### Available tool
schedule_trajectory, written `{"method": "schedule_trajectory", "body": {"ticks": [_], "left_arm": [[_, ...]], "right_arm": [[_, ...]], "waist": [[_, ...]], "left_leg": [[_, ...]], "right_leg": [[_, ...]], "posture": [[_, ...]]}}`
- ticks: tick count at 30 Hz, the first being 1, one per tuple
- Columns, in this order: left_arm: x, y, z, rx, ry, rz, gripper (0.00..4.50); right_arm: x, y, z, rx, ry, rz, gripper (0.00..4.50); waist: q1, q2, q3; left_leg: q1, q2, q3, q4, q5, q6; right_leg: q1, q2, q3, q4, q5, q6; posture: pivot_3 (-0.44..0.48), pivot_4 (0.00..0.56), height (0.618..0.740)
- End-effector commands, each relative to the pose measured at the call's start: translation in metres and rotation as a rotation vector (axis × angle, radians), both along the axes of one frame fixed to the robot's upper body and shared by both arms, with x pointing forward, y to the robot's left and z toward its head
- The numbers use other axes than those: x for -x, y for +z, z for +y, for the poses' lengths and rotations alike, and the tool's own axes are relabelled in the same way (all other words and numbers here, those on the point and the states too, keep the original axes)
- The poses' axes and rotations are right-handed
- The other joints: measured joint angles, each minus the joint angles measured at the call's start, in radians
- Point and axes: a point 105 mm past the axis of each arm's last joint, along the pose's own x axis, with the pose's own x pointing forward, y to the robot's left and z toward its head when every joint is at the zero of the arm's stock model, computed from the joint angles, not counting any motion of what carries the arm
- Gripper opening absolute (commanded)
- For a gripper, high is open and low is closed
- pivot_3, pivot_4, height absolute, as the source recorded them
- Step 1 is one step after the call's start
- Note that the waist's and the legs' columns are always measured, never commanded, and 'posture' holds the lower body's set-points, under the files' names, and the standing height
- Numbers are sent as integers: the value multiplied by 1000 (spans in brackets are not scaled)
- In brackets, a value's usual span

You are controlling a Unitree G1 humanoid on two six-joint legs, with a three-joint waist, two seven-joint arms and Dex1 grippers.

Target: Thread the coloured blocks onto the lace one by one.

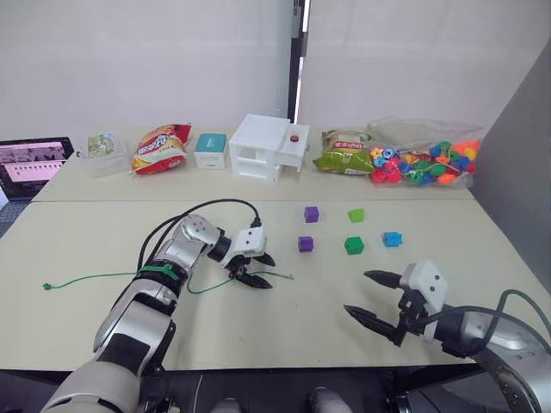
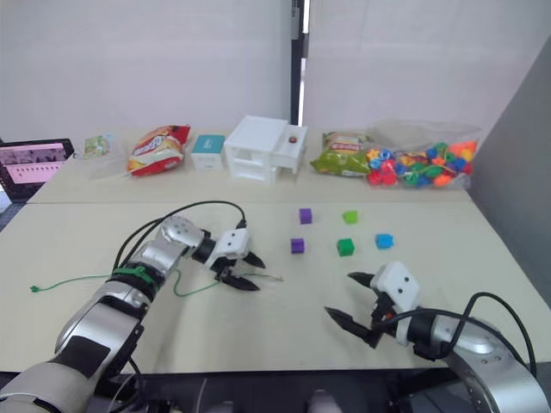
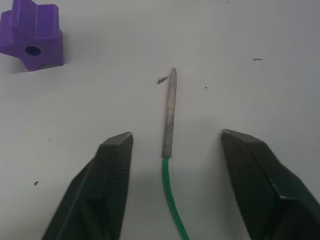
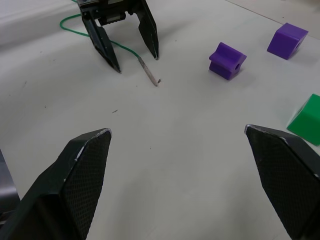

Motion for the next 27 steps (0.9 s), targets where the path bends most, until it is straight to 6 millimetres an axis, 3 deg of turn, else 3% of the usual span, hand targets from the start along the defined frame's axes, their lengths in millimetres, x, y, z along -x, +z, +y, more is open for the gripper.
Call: {"method": "schedule_trajectory", "body": {"ticks": [1,6,11,16,20,22,27], "left_arm": [[4,-12,-1,-39,-8,38,1636],[8,-16,-12,-21,-33,54,27],[9,-12,-17,15,-47,56,27],[4,14,-5,61,-20,43,27],[5,39,22,80,27,22,27],[13,50,37,75,45,22,27],[36,58,58,44,87,19,27]], "right_arm": [[2,11,2,-10,3,-53,4500],[2,11,2,-11,-4,-53,4500],[3,10,0,-11,-20,-53,4500],[2,8,-5,-32,-88,-53,4500],[-7,1,-19,-48,-286,-65,4500],[-17,-3,-36,-44,-472,-102,4500],[-35,-8,-47,-71,-736,-138,4500]], "waist": [[0,0,0],[2,0,0],[9,0,0],[9,0,0],[-5,0,0],[-8,1,0],[-2,2,0]], "left_leg": [[0,0,0,0,0,1],[0,0,0,0,-1,2],[0,-1,-1,1,-1,3],[-1,-1,-1,0,-1,3],[-1,0,-1,0,-1,3],[-1,0,-1,-1,-1,3],[-1,0,-1,-1,-1,2]], "right_leg": [[0,0,0,0,0,0],[0,0,0,0,0,0],[1,-1,0,0,0,0],[0,-1,0,0,0,0],[-1,0,0,1,0,0],[-2,0,0,1,0,0],[-3,0,0,2,0,0]], "posture": [[0,150,740],[0,150,740],[0,150,740],[0,150,740],[0,150,740],[0,150,740],[0,150,740]]}}
